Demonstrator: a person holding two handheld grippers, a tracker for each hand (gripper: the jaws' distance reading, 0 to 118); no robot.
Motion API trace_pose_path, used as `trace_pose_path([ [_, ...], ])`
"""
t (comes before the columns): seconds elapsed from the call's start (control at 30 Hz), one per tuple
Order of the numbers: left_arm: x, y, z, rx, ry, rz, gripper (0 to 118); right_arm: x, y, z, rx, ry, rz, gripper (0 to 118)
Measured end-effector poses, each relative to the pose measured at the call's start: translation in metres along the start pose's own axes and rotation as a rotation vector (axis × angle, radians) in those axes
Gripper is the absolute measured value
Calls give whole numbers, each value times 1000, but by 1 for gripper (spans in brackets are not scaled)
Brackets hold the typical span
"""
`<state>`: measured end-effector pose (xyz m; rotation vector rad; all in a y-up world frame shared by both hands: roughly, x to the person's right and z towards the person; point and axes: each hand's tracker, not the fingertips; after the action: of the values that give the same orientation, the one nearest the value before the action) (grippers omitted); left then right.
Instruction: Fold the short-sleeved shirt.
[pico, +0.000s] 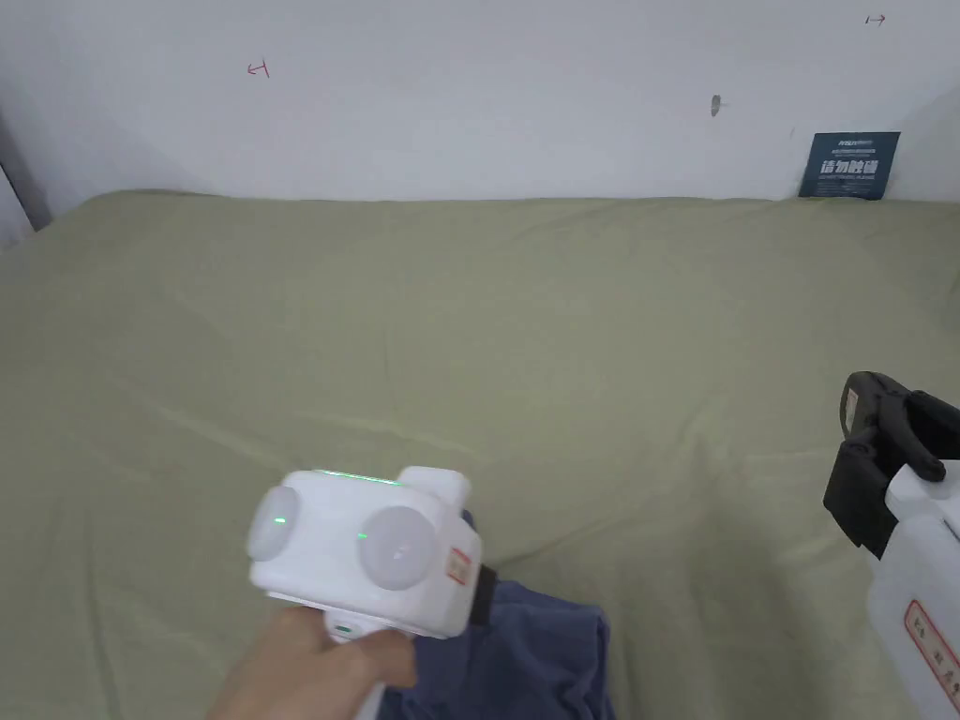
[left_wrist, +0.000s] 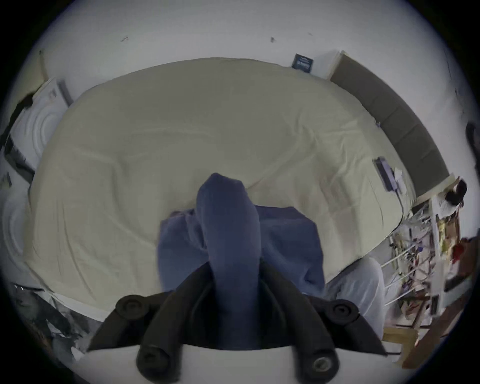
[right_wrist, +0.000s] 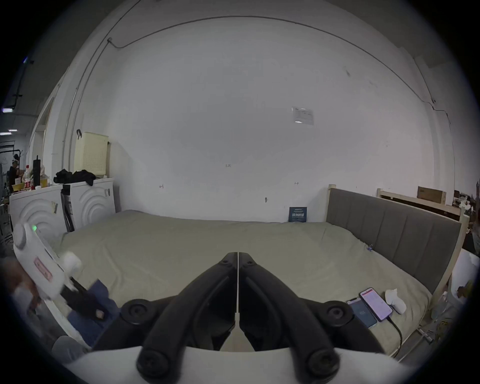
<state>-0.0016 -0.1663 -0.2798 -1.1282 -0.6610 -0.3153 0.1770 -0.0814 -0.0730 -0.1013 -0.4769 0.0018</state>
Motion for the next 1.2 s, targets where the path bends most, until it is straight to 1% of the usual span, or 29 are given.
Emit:
trace_pose_path([
  [0.03,13,2,-11,-4,3,-14,9,2,0,0,-2,-4,-2,4],
  [0.07,22,2,-21,-4,0,-26,12,4,0,1,-4,-11,-5,4],
  [0.1,33,3,-32,0,0,-26,26,7,0,2,-2,-20,-7,4],
  [0.13,43,2,-42,6,-14,-40,71,10,0,2,-1,-34,-4,4],
  [0.17,49,3,-51,-8,-50,-55,103,13,1,3,5,-50,2,4],
  [0.2,53,3,-61,-40,-72,-72,116,16,2,4,15,-73,10,4],
  [0.23,53,2,-61,-28,-78,-74,111,18,3,5,17,-85,12,4],
  [0.33,42,-1,-47,19,-84,-43,109,27,6,8,26,-90,-7,4],
  [0.37,33,-2,-38,38,-109,-13,104,28,5,8,24,-93,-8,4],
  [0.4,23,-4,-26,53,-135,22,87,29,5,8,22,-95,-12,4],
  [0.43,10,-7,-13,86,-180,56,38,29,4,8,20,-96,-19,4],
  [0.47,-1,-9,-4,103,-214,84,0,30,4,8,18,-94,-30,4],
  [0.53,-27,-17,8,157,-288,165,0,29,2,7,11,-80,-48,4],
  [0.6,-49,-18,7,150,-364,206,0,28,1,6,8,-78,-54,4],
  [0.67,-61,-23,-6,161,-445,257,0,26,0,3,1,-72,-60,4],
  [0.77,-65,-20,-40,101,-631,287,0,24,-4,0,-24,-57,-72,4],
  [0.83,-54,-25,-74,35,-749,325,0,22,-8,0,-40,-48,-79,4],
  [0.87,-48,-29,-86,8,-745,344,0,21,-10,0,-52,-45,-79,4],
  [0.93,-36,-40,-109,-3,-735,305,0,21,-15,1,-73,-38,-73,4],
  [1.03,-34,-48,-134,-18,-730,305,0,20,-23,0,-109,-37,-58,4],
  [1.1,-38,-51,-137,5,-786,335,0,20,-27,-1,-131,-20,-68,4],
  [1.2,-39,-49,-133,-6,-771,322,0,17,-30,-1,-160,29,-93,4],
])
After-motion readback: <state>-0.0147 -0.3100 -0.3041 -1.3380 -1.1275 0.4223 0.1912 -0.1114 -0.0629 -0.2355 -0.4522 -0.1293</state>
